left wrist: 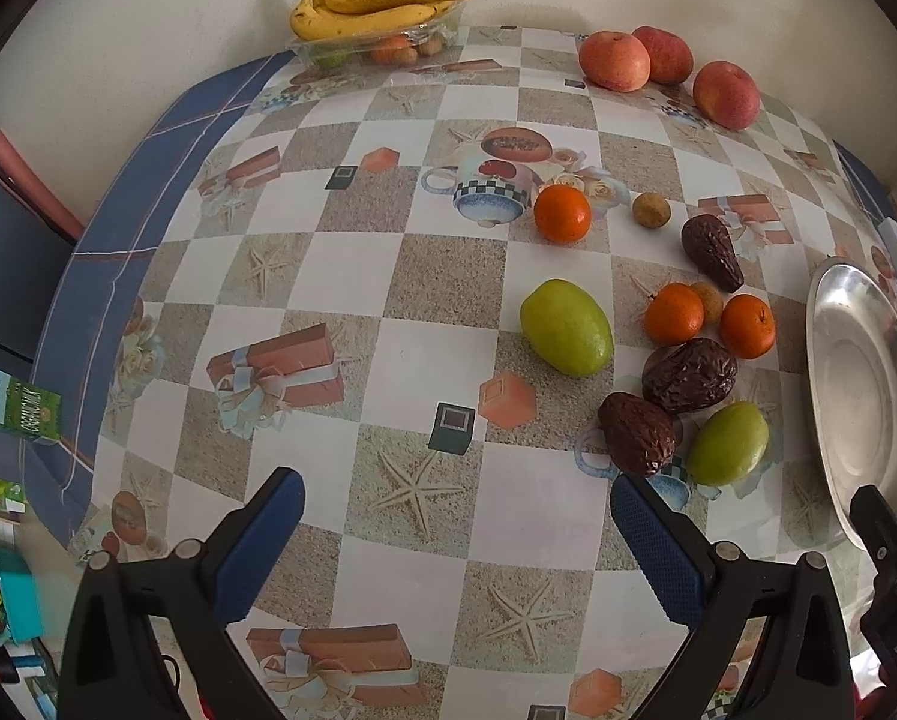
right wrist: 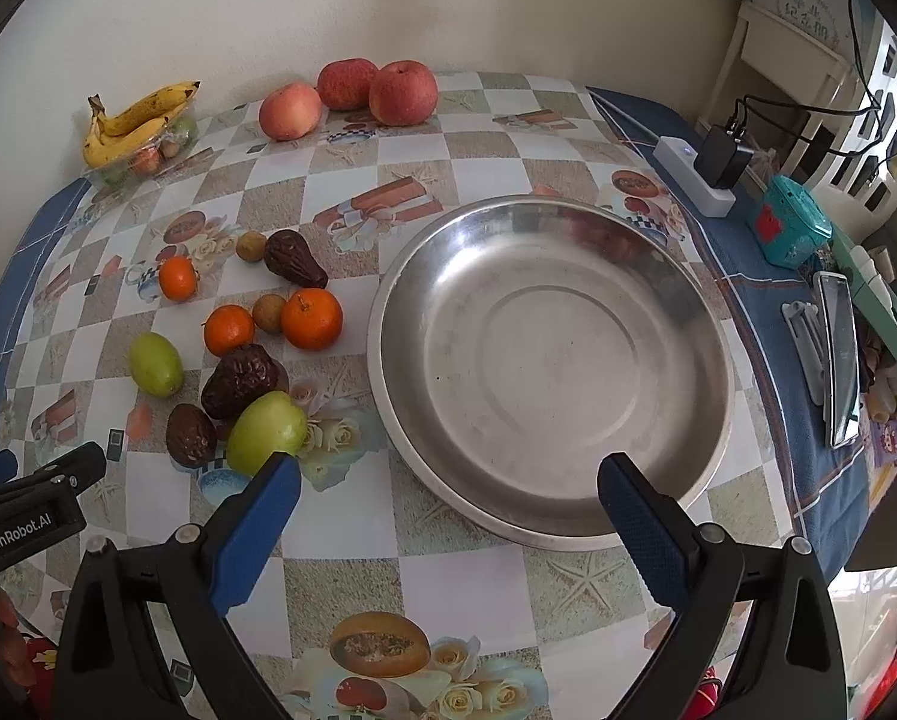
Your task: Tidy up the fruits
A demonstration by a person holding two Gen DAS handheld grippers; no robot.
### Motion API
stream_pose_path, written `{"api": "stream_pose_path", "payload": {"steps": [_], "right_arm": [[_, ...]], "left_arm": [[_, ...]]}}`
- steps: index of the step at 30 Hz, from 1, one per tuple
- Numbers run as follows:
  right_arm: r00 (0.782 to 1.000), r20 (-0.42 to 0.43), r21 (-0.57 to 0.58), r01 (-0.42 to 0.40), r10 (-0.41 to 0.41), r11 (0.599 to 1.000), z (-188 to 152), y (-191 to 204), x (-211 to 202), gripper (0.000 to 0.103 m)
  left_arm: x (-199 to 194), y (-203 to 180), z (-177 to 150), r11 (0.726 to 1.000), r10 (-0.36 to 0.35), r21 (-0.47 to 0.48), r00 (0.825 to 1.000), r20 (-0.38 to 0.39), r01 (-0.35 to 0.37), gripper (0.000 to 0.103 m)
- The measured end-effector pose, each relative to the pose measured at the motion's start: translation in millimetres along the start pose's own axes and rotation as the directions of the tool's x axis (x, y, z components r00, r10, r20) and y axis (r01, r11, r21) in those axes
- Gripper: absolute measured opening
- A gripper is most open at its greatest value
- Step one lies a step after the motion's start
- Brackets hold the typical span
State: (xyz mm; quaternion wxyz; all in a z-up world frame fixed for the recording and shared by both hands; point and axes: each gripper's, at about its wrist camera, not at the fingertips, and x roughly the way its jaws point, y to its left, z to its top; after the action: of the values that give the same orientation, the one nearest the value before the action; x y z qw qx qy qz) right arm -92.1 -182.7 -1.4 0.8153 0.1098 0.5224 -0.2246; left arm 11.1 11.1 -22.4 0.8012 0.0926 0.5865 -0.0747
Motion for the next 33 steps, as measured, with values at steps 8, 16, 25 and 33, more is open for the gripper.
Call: {"api": "stream_pose_path", "payload": {"steps": [8,16,25,33], "right_arm": [[0.999,-0.033,0.012,0.002,-0.001,1.000,-0.2,-2.1,6.8,0.099],[0.999,-0.049,0.014,0.004,-0.003,1.000,-0.9,-2.1,10.4,0.099],[0.998,-0.058,0.007,0.008,-0.008,1.000,0.1,0.3,15.0,0.099],[0.999,-0.027,0.048,-0.021,0.022,0.999,6.6,0.2,18.3,0.099]], "left_arm": [[7.3,1.0,-0.1,1.000,-0.023,-0.010,0.999,-0.031,0.023,0.103],[10.3,4.1,3.3,1.000,-0.027,-0.017,1.000,-0.014,0.026,0.103],[21.7,7.6,15.3,0.996,-0.039,-0.085,0.999,-0.001,0.039,0.103],[27.6,-6.3,30.2,0.992,-0.080,-0.094,0.997,0.002,0.080,0.103]]}}
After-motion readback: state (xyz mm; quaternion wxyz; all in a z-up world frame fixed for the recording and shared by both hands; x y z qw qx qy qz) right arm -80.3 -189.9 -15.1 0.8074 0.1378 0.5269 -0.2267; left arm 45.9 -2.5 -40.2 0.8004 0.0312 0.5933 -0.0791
